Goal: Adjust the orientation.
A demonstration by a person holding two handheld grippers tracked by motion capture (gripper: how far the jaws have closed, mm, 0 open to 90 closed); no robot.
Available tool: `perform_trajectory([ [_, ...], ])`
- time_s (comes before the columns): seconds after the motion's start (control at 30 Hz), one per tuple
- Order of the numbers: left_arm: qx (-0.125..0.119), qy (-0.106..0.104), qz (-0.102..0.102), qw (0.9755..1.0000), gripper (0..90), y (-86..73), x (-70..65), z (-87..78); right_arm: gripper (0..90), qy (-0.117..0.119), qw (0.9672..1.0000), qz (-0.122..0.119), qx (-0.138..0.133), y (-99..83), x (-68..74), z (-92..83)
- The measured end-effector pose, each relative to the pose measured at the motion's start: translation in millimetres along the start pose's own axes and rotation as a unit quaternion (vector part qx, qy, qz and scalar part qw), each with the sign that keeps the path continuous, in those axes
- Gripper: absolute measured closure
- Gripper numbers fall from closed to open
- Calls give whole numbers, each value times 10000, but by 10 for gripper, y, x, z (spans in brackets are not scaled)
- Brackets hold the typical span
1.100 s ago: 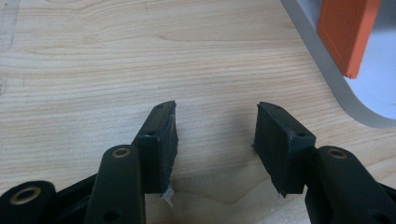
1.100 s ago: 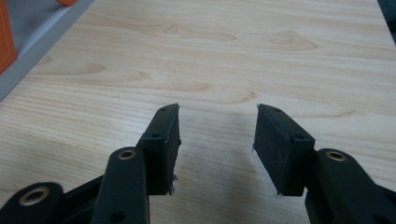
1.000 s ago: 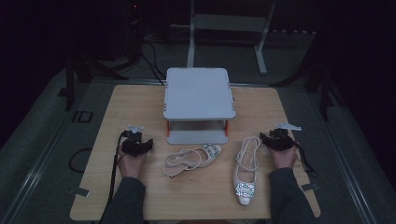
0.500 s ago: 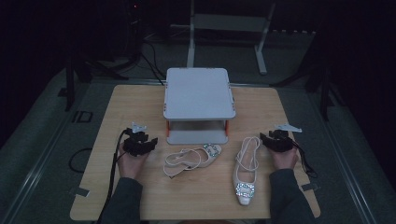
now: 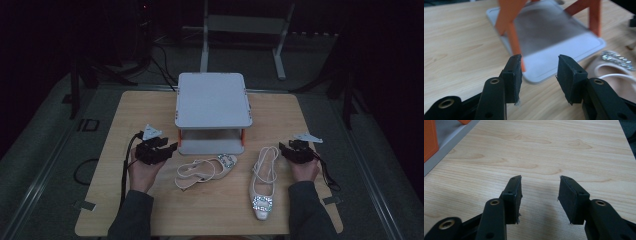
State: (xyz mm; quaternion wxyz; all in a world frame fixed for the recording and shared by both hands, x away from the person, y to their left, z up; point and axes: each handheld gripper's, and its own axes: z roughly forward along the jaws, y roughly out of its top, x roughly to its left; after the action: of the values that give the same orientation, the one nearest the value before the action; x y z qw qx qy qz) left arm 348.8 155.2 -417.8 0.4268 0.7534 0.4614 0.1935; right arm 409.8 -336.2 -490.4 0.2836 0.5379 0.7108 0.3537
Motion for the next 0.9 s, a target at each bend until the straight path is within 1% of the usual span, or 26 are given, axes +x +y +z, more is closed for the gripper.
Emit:
perform_trajectory([
  [0.07, -76, -77, 94, 9999, 545, 35, -60, -28, 527, -3, 10000, 11, 6, -2, -3, 2],
  [0.13, -121, -155, 126, 9997, 541, 62, -115, -42, 524, 4, 10000, 5, 7, -3, -2, 3],
  [0.27, -74, -317, 270, 9991, 539, 101, -250, -25, 521, -1, 10000, 7, -2, -4, -1, 2],
  [0.37, -13, -394, 453, 9982, 523, 128, -378, 13, 521, -17, 10000, 15, 0, -5, -3, 2],
  [0.4, -4, -425, 464, 9980, 521, 132, -409, 25, 521, -23, 10000, 21, -1, -5, -4, 1],
  [0.47, 52, -508, 548, 9972, 517, 140, -481, 54, 521, -32, 10000, 26, -7, -5, -6, 1],
  [0.57, 163, -596, 692, 9957, 515, 134, -584, 121, 521, -27, 10000, 31, -8, -6, -8, -1],
  [0.67, 318, -644, 808, 9941, 503, 113, -649, 203, 522, -34, 10000, 13, 12, -6, -11, 0],
  [0.8, 591, -618, 918, 9921, 500, 62, -679, 320, 522, -44, 10000, 9, 22, -9, -16, 2],
  [0.83, 591, -618, 918, 9921, 499, 62, -679, 320, 522, -44, 10000, 9, 22, -9, -16, 2],
  [0.87, 754, -618, 929, 9909, 499, 29, -672, 383, 522, -50, 10000, 8, 17, -9, -20, -1],
  [0.9, 826, -628, 911, 9904, 498, 11, -667, 415, 522, -53, 10000, 8, 14, -9, -20, -1],
])
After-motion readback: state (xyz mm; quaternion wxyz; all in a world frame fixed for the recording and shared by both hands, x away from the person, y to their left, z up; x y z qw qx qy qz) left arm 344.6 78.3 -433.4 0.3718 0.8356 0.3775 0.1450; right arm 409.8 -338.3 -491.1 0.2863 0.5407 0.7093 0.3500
